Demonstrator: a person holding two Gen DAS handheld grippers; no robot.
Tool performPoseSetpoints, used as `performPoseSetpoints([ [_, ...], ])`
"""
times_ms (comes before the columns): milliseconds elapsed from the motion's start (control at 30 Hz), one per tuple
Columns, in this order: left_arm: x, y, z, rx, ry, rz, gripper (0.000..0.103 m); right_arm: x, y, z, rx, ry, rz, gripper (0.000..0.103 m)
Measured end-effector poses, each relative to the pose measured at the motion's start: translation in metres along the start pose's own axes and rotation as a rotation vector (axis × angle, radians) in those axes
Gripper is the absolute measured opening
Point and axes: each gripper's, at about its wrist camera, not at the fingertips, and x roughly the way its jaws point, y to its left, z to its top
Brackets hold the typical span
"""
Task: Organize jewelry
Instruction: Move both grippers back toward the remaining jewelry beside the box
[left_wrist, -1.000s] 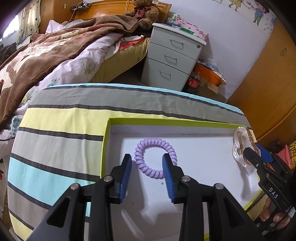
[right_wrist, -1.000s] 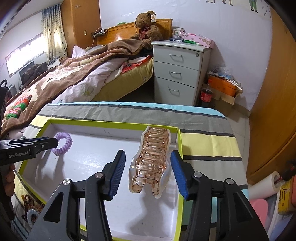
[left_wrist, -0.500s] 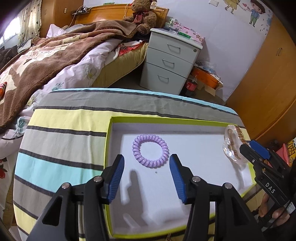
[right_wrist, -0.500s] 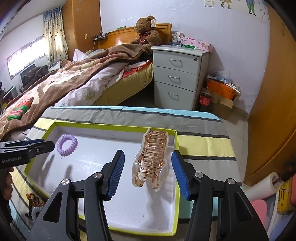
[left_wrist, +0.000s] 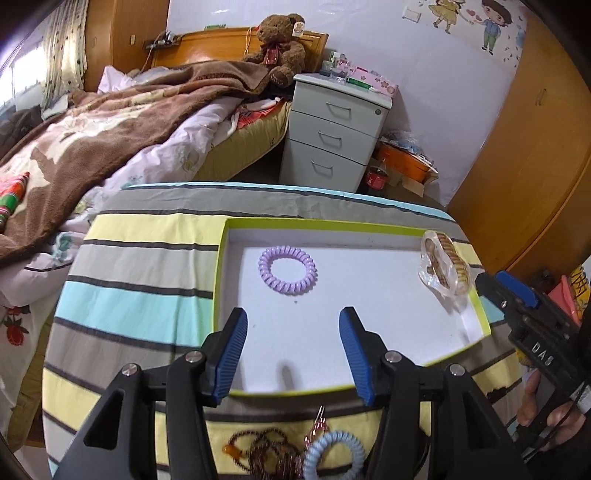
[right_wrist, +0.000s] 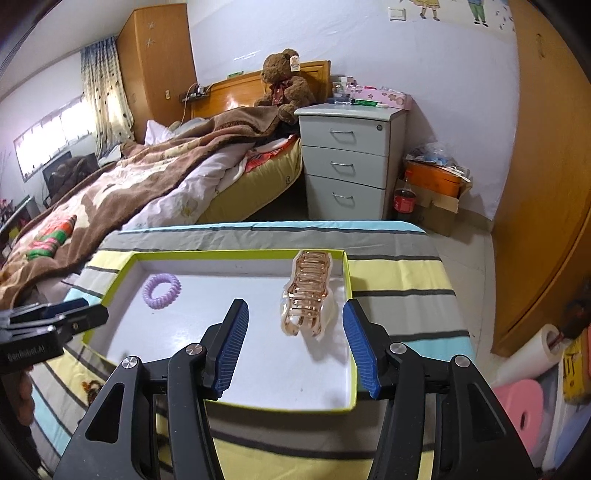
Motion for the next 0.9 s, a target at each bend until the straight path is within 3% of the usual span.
performPoseSetpoints([
  [500,-0.05,-0.002,-0.045,0.027,-0.058,0.068,0.054,-0.064,0.017,-0.031,0.004,-0.073,-0.003,0.054],
  [900,-0.069,0.001,-0.087,0.066,-0.076,0.108,0.054,-0.083,0.014,-0.073,0.023,-0.05,-0.022,0.054],
])
